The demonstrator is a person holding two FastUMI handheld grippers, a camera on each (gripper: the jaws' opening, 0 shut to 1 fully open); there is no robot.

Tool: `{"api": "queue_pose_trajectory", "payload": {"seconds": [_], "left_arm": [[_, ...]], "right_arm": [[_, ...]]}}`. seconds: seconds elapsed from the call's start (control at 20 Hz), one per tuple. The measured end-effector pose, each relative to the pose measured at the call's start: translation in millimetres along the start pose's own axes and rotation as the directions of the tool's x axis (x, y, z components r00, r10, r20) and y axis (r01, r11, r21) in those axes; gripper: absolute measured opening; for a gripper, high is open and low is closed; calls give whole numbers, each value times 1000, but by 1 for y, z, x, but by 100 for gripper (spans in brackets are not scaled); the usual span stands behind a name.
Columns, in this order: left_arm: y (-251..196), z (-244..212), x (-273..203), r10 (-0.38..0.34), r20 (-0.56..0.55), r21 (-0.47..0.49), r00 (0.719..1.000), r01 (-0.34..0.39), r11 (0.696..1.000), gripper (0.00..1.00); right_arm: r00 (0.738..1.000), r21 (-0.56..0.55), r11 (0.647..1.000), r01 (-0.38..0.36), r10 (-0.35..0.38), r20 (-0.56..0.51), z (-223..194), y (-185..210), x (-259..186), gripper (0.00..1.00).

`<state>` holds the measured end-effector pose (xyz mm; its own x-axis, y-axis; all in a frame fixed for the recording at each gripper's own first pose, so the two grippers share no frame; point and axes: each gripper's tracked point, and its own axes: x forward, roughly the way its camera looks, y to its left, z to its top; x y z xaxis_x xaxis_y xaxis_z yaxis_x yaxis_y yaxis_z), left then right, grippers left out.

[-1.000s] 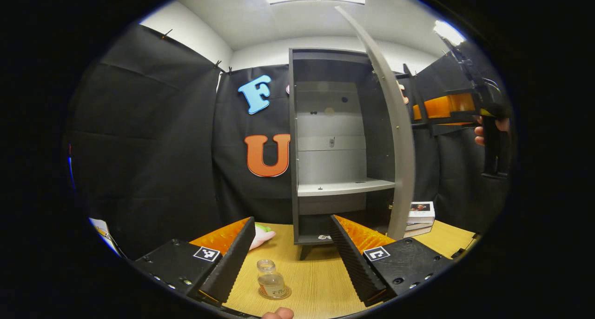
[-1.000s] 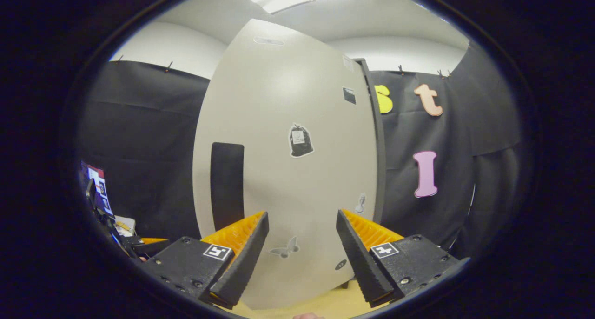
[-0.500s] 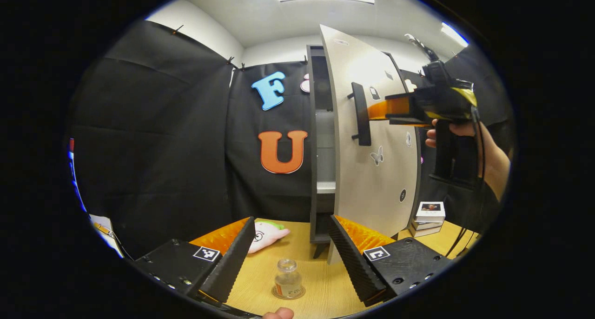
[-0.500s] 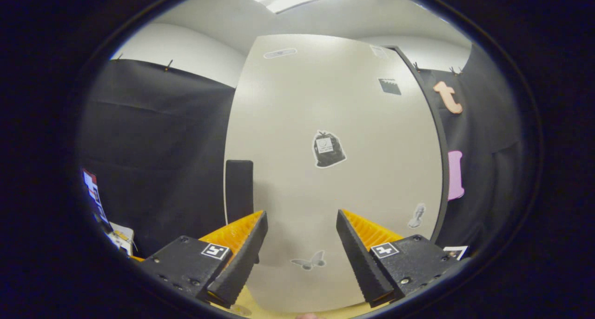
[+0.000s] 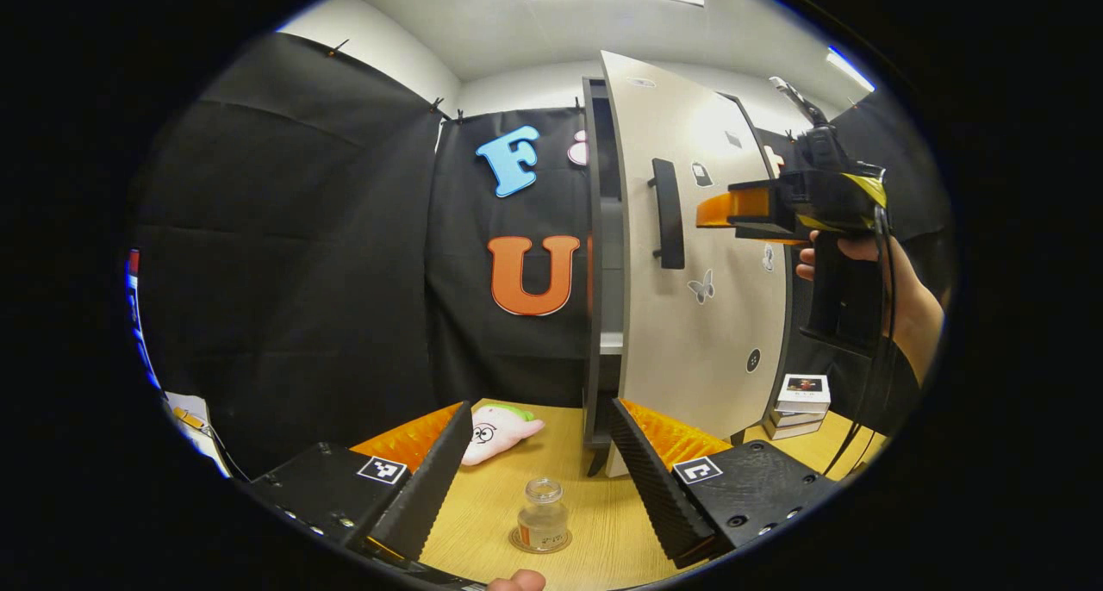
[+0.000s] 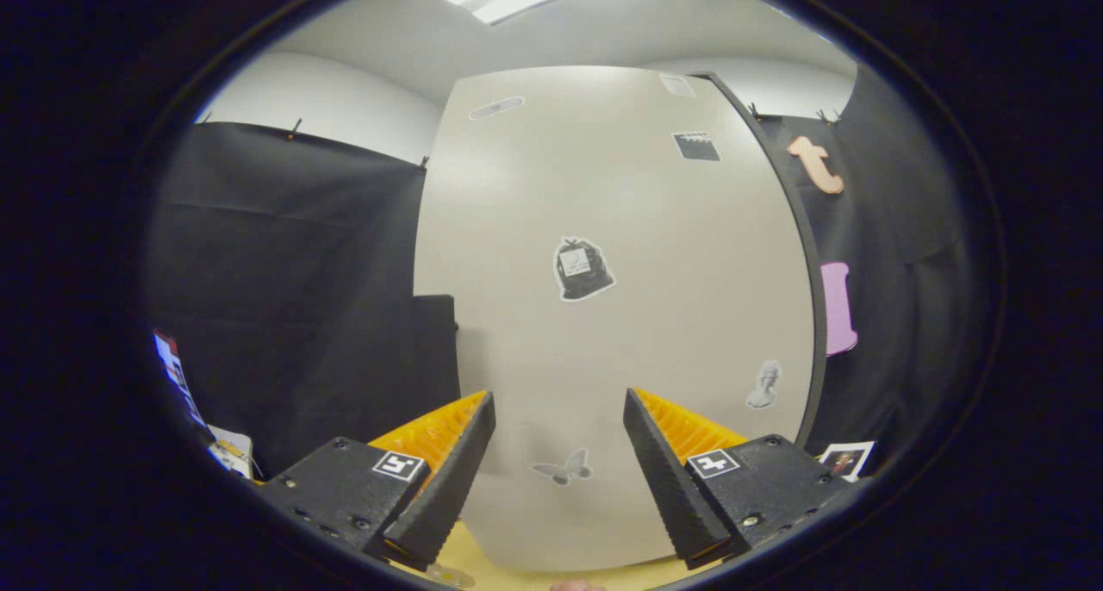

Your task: Open the cabinet door with the right hand, grasp the bottle in the cabinet with the left hand and place it on the coaster, then close the cabinet door with the right hand.

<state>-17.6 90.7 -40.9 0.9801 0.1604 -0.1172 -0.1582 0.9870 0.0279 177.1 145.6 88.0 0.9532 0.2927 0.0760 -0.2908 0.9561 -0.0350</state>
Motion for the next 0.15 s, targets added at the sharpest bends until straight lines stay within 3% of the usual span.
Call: {"api": "queue_pose_trajectory", "payload": {"seconds": [0.15], "left_arm": [[-15,5,-2,-29,9,-24,1000,29,999,96]], "right_arm": [[1000,-25,999,24,-24,7,-5,-12,-43,96]]}}
